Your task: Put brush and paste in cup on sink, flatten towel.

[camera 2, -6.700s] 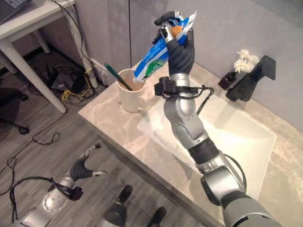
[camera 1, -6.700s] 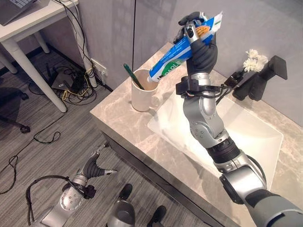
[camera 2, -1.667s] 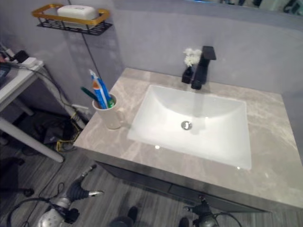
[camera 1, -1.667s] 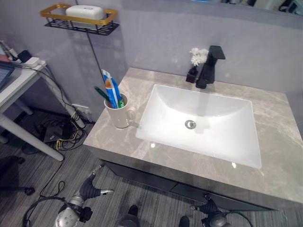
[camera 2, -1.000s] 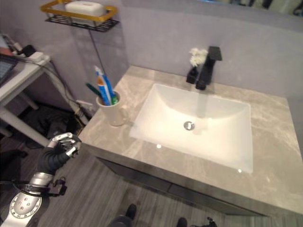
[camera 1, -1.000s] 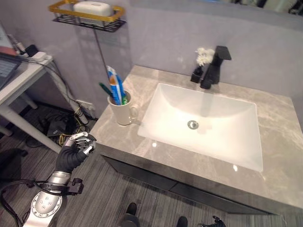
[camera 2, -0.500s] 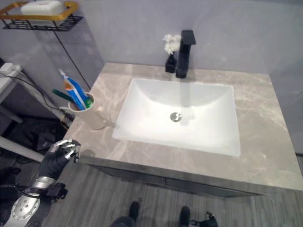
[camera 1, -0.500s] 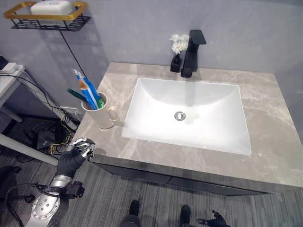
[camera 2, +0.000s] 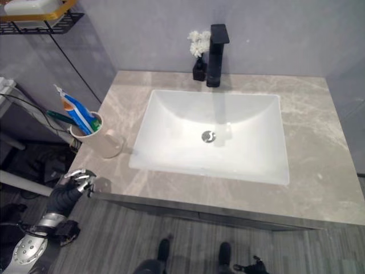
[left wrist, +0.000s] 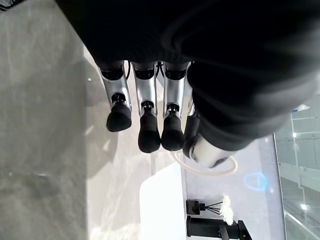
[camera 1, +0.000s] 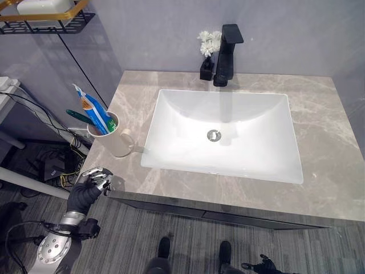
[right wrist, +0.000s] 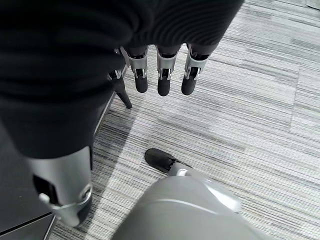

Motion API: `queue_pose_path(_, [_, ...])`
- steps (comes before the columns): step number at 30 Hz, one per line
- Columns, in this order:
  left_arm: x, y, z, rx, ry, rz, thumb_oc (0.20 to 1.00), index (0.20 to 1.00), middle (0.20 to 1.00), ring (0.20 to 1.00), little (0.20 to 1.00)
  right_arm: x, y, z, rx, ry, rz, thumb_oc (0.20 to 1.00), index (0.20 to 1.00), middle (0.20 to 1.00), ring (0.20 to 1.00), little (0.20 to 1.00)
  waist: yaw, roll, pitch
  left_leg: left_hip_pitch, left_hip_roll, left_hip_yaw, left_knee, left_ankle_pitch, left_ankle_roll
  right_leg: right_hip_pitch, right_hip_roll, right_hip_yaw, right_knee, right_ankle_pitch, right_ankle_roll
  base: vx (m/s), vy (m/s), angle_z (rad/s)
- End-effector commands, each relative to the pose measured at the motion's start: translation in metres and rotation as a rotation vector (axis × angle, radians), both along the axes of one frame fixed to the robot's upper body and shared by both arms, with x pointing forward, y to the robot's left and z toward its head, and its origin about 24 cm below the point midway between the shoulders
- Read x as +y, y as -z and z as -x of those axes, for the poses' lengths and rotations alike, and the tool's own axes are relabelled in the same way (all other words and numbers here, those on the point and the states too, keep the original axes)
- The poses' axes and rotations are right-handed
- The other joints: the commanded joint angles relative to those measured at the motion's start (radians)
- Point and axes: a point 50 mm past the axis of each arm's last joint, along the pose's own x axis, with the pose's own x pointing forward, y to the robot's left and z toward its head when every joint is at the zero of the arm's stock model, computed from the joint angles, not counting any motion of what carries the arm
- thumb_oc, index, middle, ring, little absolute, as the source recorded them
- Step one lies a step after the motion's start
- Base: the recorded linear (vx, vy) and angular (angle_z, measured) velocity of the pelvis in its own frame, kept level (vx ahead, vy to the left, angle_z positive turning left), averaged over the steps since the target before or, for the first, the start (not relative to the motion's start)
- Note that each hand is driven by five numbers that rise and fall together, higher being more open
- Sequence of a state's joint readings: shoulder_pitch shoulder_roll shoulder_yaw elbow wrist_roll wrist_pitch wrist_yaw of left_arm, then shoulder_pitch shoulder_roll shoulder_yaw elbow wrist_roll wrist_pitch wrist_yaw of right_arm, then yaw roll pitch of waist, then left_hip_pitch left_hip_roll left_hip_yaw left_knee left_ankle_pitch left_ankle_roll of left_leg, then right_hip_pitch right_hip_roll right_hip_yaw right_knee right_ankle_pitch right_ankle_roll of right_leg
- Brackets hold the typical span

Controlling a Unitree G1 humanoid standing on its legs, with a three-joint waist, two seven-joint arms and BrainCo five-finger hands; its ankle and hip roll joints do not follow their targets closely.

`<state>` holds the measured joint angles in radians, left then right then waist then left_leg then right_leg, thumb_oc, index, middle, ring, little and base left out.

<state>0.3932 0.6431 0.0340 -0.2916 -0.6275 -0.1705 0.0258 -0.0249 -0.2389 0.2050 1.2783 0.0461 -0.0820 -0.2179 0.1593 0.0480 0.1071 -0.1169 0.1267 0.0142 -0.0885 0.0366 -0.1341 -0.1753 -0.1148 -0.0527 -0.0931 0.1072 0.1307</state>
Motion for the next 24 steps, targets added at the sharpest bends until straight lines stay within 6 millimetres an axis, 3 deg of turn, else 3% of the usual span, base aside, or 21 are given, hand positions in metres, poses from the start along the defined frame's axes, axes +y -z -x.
queue_pose_path(1, [-0.001, -0.018, -0.008, -0.109, -0.006, -0.004, 0.200, 0.200, 0.200, 0.200, 0.200, 0.001, -0.006, -0.024, -0.070, -0.003, 0.008, 1.000, 1.000, 1.000, 1.000, 1.000, -0.014, -0.032, 0.018, -0.064, -0.037, 0.026, 0.001, 0.058, 0.032, 0.036, -0.019, 0.028, 0.008, -0.016, 0.035, 0.00, 0.001, -0.04])
queue_pose_path(8, [-0.005, -0.029, -0.024, -0.197, -0.053, 0.027, 0.200, 0.200, 0.200, 0.200, 0.200, 0.005, -0.006, -0.026, -0.070, -0.008, 0.007, 1.000, 1.000, 1.000, 1.000, 1.000, -0.026, -0.044, 0.033, -0.100, -0.041, 0.029, 0.001, 0.061, 0.035, -0.005, -0.024, 0.040, 0.007, -0.003, 0.037, -0.02, -0.001, -0.08])
queue_pose_path(24, [0.004, -0.047, -0.042, -0.299, -0.152, -0.007, 0.200, 0.200, 0.200, 0.200, 0.200, 0.010, -0.005, -0.027, -0.079, 0.020, -0.011, 1.000, 1.000, 1.000, 1.000, 1.000, -0.047, -0.079, 0.043, -0.134, -0.027, 0.045, 0.001, 0.062, 0.026, -0.049, -0.015, 0.044, 0.006, 0.006, 0.037, -0.01, -0.008, -0.02])
